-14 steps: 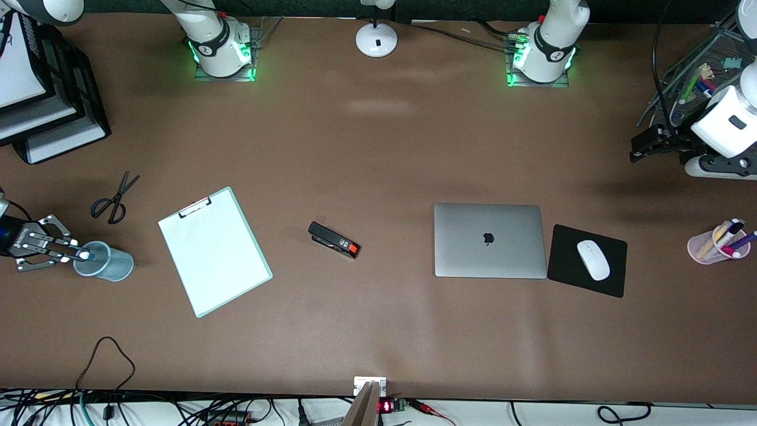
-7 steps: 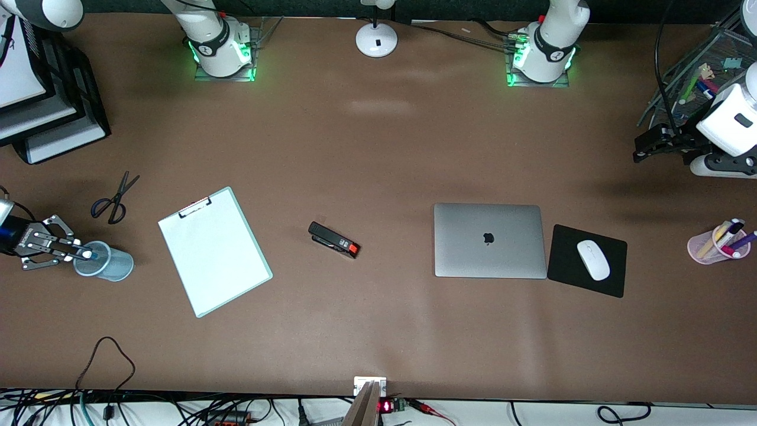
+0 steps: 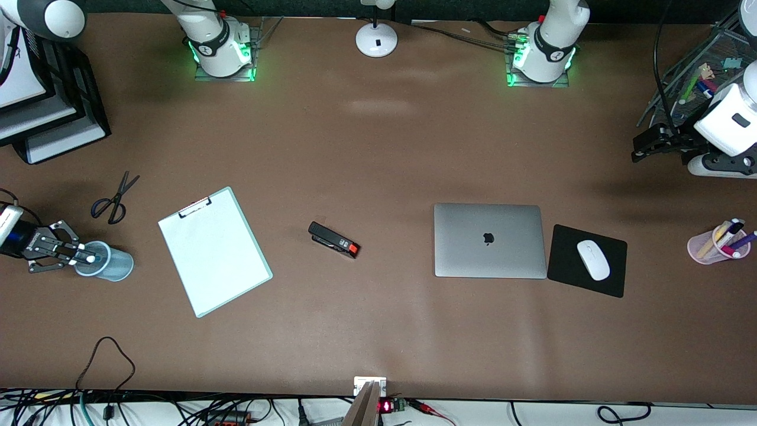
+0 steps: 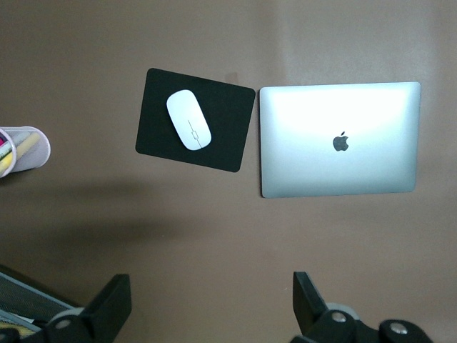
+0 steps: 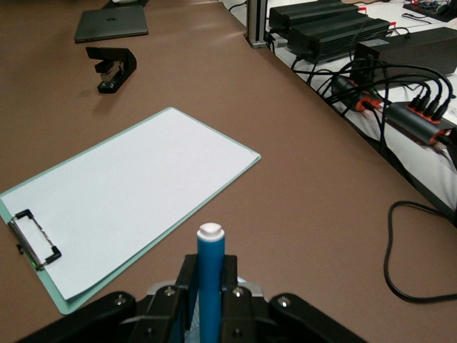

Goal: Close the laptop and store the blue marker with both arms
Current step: 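Lower the blue marker into the light blue pen cup with the right gripper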

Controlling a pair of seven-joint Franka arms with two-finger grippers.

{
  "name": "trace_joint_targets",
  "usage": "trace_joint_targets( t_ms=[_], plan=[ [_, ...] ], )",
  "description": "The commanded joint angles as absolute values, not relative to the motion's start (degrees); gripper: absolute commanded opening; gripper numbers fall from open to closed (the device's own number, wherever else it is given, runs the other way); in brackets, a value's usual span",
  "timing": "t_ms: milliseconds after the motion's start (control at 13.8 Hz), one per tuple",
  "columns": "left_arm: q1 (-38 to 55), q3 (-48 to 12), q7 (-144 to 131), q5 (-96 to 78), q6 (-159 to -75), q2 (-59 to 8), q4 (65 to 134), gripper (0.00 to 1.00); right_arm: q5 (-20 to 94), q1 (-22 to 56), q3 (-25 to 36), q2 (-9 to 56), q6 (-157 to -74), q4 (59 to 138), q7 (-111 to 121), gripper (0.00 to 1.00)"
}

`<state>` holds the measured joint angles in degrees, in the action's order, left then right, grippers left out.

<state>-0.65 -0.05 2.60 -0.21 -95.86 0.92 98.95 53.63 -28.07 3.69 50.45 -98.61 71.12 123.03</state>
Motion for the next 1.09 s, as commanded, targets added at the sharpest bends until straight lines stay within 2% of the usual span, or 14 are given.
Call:
trace_joint_targets(
  t_ms=[0,871,944,1016],
  plan=[
    [-0.4,0.3,3.3,-0.8,-95.1,1.1,98.3,1.0,54.8,-28.9,2.9,52.7,-98.6,67.8,123.2,0.03],
    [-0.4,0.3,3.3,-0.8,-95.0,1.2,98.3,1.0,54.8,-29.0,3.0,55.5,-98.6,67.8,122.6,0.03],
    [-0.5,0.3,3.3,-0.8,-95.0,1.2,98.3,1.0,54.8,-29.0,3.0,55.4,-98.6,67.8,122.5,0.06],
    [-0.5,0.3,3.4,-0.8,-95.0,1.2,98.3,1.0,54.7,-28.9,3.0,54.9,-98.6,67.5,122.1,0.59]
  ],
)
